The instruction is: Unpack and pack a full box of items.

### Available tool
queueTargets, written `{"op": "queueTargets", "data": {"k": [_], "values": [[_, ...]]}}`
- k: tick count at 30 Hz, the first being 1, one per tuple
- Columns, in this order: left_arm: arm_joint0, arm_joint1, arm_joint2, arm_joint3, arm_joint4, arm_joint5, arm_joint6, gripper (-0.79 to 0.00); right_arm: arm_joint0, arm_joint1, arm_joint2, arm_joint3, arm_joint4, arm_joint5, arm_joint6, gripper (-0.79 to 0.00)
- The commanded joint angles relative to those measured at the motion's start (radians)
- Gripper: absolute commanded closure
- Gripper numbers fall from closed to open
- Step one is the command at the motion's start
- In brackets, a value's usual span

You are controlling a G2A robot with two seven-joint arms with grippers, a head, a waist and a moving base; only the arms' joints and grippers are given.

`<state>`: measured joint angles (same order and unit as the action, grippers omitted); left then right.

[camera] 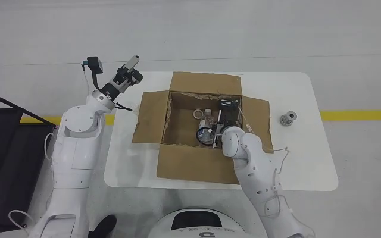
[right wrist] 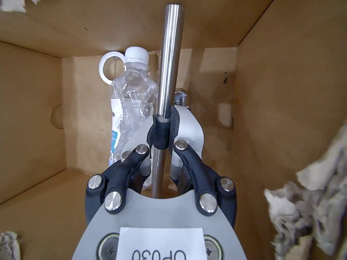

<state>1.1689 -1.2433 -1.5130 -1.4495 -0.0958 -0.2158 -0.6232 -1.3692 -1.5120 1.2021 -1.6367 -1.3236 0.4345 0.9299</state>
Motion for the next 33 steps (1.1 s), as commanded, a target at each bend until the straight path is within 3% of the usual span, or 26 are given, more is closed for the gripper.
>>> {"op": "queueTargets", "data": {"k": [1, 4, 7, 8, 9, 10, 12, 18, 20, 22, 25, 26, 28, 29, 30, 31, 33], "values": [[0.0, 0.0, 0.0, 0.0, -0.001, 0.0, 0.0, -0.785, -0.001, 0.0, -0.005, -0.001, -0.009, 0.008, 0.002, -0.274], [0.0, 0.0, 0.0, 0.0, -0.001, 0.0, 0.0, -0.785, -0.018, 0.001, -0.002, -0.03, -0.017, 0.019, -0.005, -0.363], [0.0, 0.0, 0.0, 0.0, -0.001, 0.0, 0.0, -0.785, -0.063, 0.005, 0.019, -0.107, -0.024, 0.031, -0.031, -0.385], [0.0, 0.0, 0.0, 0.0, -0.001, 0.0, 0.0, -0.785, -0.084, 0.007, 0.028, -0.145, -0.015, 0.026, -0.038, -0.425], [0.0, 0.0, 0.0, 0.0, -0.001, 0.0, 0.0, -0.785, -0.107, 0.009, 0.042, -0.184, -0.002, 0.026, -0.05, -0.702], [0.0, 0.0, 0.0, 0.0, -0.001, 0.0, 0.0, -0.785, -0.13, 0.01, 0.056, -0.219, 0.012, 0.024, -0.061, -0.785], [0.0, 0.0, 0.0, 0.0, -0.001, 0.0, 0.0, -0.785, -0.184, 0.016, 0.085, -0.304, 0.049, -0.01, -0.086, -0.69], [0.0, 0.0, 0.0, 0.0, -0.001, 0.0, 0.0, -0.785, -0.395, 0.032, 0.252, -0.59, 0.305, -0.184, -0.197, -0.705], [0.0, 0.0, 0.0, 0.0, -0.001, 0.0, 0.0, -0.785, -0.456, 0.036, 0.328, -0.635, 0.422, -0.248, -0.246, -0.643], [0.0, 0.0, 0.0, 0.0, -0.001, 0.0, 0.0, -0.785, -0.504, 0.037, 0.402, -0.657, 0.529, -0.292, -0.304, -0.662], [0.0, 0.0, 0.0, 0.0, -0.001, 0.0, 0.0, -0.785, -0.542, 0.039, 0.49, -0.65, 0.669, -0.339, -0.358, -0.628], [0.0, 0.0, 0.0, 0.0, -0.001, 0.0, 0.0, -0.785, -0.546, 0.04, 0.511, -0.642, 0.709, -0.356, -0.358, -0.486], [0.0, 0.0, 0.0, 0.0, -0.001, 0.0, 0.0, -0.785, -0.545, 0.043, 0.541, -0.621, 0.751, -0.374, -0.355, -0.416], [0.0, 0.0, 0.0, 0.0, -0.001, 0.0, 0.0, -0.785, -0.539, 0.044, 0.546, -0.613, 0.76, -0.367, -0.352, -0.428], [0.0, 0.0, 0.0, 0.0, -0.001, 0.0, 0.0, -0.785, -0.53, 0.045, 0.545, -0.607, 0.771, -0.35, -0.355, -0.489], [0.0, 0.0, 0.0, 0.0, -0.001, 0.0, 0.0, -0.785, -0.519, 0.044, 0.538, -0.602, 0.795, -0.325, -0.36, -0.785], [0.0, 0.0, 0.0, 0.0, -0.001, 0.0, 0.0, -0.785, -0.513, 0.044, 0.532, -0.601, 0.806, -0.315, -0.356, -0.785]]}}
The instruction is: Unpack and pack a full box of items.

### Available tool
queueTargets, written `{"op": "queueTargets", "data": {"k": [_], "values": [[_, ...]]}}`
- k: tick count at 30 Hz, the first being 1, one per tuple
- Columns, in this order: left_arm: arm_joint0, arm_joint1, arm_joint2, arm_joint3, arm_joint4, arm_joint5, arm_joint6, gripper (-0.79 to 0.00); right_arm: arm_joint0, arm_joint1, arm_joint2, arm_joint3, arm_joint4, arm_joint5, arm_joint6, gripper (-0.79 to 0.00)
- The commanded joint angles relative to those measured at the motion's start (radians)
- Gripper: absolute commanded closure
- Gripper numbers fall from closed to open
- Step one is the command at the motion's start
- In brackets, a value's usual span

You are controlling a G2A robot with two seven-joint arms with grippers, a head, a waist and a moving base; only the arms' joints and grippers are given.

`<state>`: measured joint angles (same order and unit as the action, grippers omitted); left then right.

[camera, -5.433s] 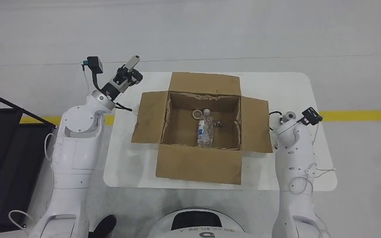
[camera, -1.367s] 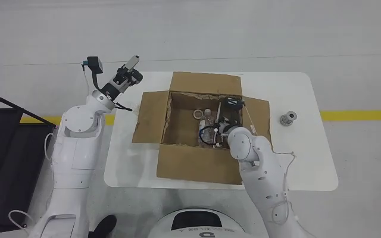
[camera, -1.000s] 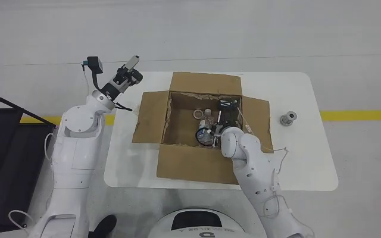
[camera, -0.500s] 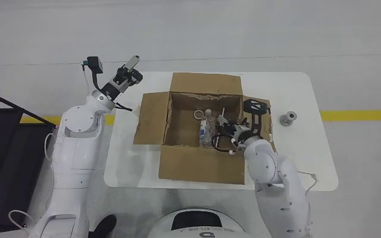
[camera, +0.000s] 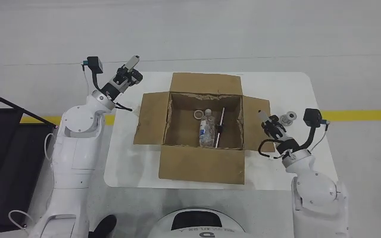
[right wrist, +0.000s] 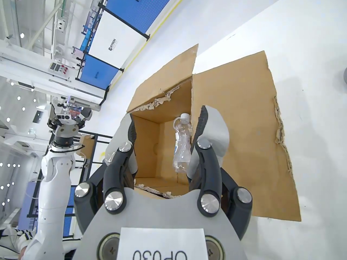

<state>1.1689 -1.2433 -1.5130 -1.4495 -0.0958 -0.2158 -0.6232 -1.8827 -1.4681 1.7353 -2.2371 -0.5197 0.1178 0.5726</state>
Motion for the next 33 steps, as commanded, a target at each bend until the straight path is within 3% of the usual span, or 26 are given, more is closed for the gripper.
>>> {"op": "queueTargets", "data": {"k": [1, 9, 13, 17, 21, 27, 33], "values": [[0.0, 0.0, 0.0, 0.0, -0.001, 0.0, 0.0, -0.785, 0.001, 0.0, -0.001, 0.0, 0.002, 0.002, 0.001, -0.785], [0.0, 0.0, 0.0, 0.0, -0.001, 0.0, 0.0, -0.785, 0.01, 0.001, 0.005, 0.017, -0.014, 0.014, -0.028, -0.785], [0.0, 0.0, 0.0, 0.0, -0.001, 0.0, 0.0, -0.785, 0.112, 0.004, 0.082, 0.112, 0.044, 0.215, -0.05, -0.785], [0.0, 0.0, 0.0, 0.0, -0.001, 0.0, 0.0, -0.785, 0.225, 0.016, 0.089, 0.244, -0.206, 0.42, -0.116, -0.785], [0.0, 0.0, 0.0, 0.0, -0.001, 0.0, 0.0, -0.785, 0.335, 0.029, 0.067, 0.377, -0.345, 0.539, -0.056, -0.785], [0.0, 0.0, 0.0, 0.0, -0.001, 0.0, 0.0, -0.785, 0.508, 0.045, 0.051, 0.629, -0.426, 0.569, 0.03, -0.785], [0.0, 0.0, 0.0, 0.0, -0.001, 0.0, 0.0, -0.785, 0.6, 0.052, 0.024, 0.786, -0.472, 0.564, 0.045, -0.785]]}}
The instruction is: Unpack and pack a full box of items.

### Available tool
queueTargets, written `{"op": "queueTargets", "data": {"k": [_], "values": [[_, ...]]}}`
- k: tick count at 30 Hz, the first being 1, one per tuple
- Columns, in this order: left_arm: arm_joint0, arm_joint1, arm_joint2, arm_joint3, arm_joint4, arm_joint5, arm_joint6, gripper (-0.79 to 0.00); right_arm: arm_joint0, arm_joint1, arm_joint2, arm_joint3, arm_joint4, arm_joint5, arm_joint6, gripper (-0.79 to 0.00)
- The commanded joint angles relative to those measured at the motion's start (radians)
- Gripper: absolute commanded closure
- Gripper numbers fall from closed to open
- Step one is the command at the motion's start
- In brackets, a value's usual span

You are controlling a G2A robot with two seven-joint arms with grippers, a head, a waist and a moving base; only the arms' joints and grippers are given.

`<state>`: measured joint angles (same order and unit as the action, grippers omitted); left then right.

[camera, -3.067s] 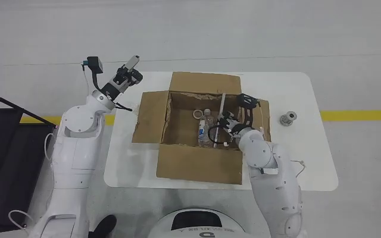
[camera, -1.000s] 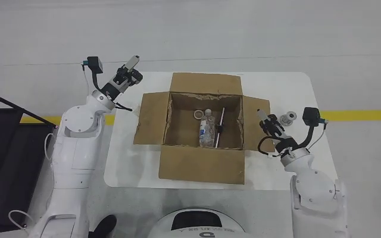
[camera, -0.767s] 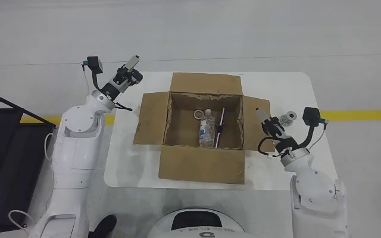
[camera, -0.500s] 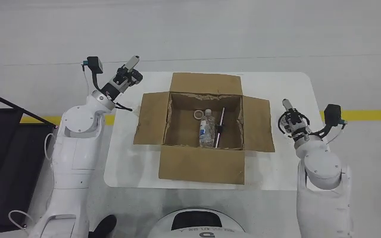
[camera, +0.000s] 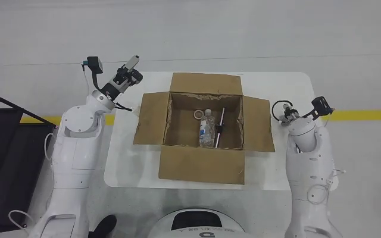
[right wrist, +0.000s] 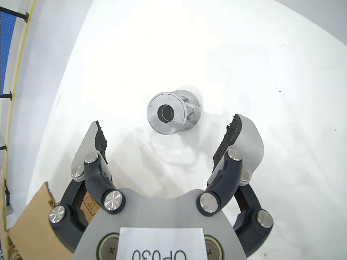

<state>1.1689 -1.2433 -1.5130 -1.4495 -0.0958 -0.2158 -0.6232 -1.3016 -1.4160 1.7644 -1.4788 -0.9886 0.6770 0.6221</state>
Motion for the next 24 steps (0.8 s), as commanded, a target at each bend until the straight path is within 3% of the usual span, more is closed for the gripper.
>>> {"op": "queueTargets", "data": {"k": [1, 8, 9, 10, 13, 15, 24], "values": [[0.0, 0.0, 0.0, 0.0, -0.001, 0.0, 0.0, -0.785, 0.033, 0.001, -0.007, 0.048, -0.001, 0.005, -0.008, -0.785], [0.0, 0.0, 0.0, 0.0, -0.001, 0.0, 0.0, -0.785, 0.113, 0.007, 0.002, 0.178, 0.008, 0.007, -0.027, -0.785], [0.0, 0.0, 0.0, 0.0, -0.001, 0.0, 0.0, -0.785, 0.118, 0.008, 0.003, 0.19, 0.006, 0.005, -0.028, -0.653], [0.0, 0.0, 0.0, 0.0, -0.001, 0.0, 0.0, -0.785, 0.122, 0.009, 0.003, 0.198, 0.004, 0.005, -0.029, -0.369], [0.0, 0.0, 0.0, 0.0, -0.001, 0.0, 0.0, -0.785, 0.126, 0.011, 0.003, 0.206, 0.006, 0.008, -0.034, -0.231], [0.0, 0.0, 0.0, 0.0, -0.001, 0.0, 0.0, -0.785, 0.121, 0.012, 0.005, 0.2, 0.009, 0.009, -0.034, 0.0], [0.0, 0.0, 0.0, 0.0, -0.001, 0.0, 0.0, -0.785, 0.044, 0.02, 0.049, 0.099, 0.059, -0.017, -0.004, 0.0]]}}
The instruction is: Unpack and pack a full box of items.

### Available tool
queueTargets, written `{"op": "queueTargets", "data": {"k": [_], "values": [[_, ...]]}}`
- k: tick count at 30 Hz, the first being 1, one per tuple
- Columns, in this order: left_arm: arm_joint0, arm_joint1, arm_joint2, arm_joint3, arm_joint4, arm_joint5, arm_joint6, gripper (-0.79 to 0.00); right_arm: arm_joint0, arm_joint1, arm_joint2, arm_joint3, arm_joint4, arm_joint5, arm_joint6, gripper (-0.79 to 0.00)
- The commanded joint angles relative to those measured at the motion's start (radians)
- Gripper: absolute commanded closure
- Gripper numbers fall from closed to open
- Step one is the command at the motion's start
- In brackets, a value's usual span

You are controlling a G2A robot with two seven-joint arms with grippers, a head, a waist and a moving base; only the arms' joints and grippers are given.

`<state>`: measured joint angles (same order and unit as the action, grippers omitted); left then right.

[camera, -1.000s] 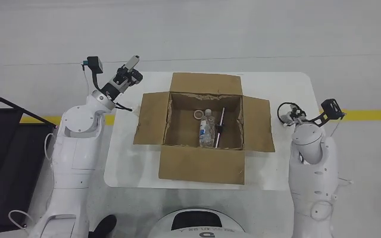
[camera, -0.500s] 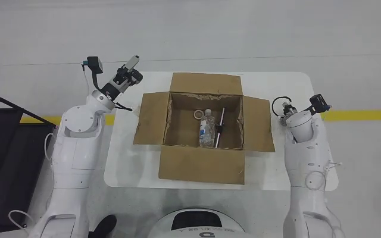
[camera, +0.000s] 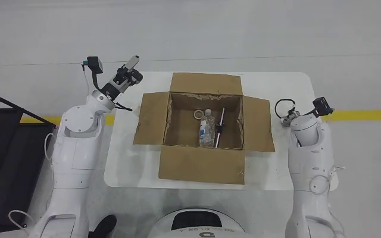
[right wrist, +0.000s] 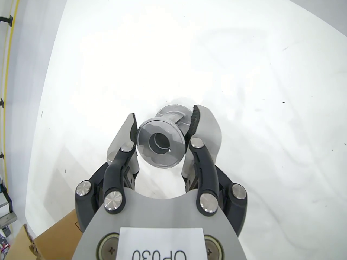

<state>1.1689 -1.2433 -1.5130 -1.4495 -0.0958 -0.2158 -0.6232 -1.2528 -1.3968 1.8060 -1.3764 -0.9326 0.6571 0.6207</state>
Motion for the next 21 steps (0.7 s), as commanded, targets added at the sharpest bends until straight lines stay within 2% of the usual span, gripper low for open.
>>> {"op": "queueTargets", "data": {"k": [1, 5, 8, 12, 15, 21], "values": [[0.0, 0.0, 0.0, 0.0, -0.001, 0.0, 0.0, -0.785, -0.007, 0.002, 0.011, -0.006, 0.012, -0.001, 0.0, 0.0], [0.0, 0.0, 0.0, 0.0, -0.001, 0.0, 0.0, -0.785, -0.04, 0.002, 0.039, -0.069, 0.09, -0.031, 0.013, 0.0], [0.0, 0.0, 0.0, 0.0, -0.001, 0.0, 0.0, -0.785, -0.087, 0.001, 0.086, -0.186, 0.212, -0.078, 0.028, 0.0], [0.0, 0.0, 0.0, 0.0, -0.001, 0.0, 0.0, -0.785, -0.187, -0.014, 0.16, -0.355, 0.487, -0.175, 0.008, 0.0], [0.0, 0.0, 0.0, 0.0, -0.001, 0.0, 0.0, -0.785, -0.271, -0.025, 0.192, -0.459, 0.72, -0.28, 0.056, 0.0], [0.0, 0.0, 0.0, 0.0, -0.001, 0.0, 0.0, -0.785, -0.372, -0.025, 0.118, -0.562, 0.844, -0.418, 0.19, 0.0]]}}
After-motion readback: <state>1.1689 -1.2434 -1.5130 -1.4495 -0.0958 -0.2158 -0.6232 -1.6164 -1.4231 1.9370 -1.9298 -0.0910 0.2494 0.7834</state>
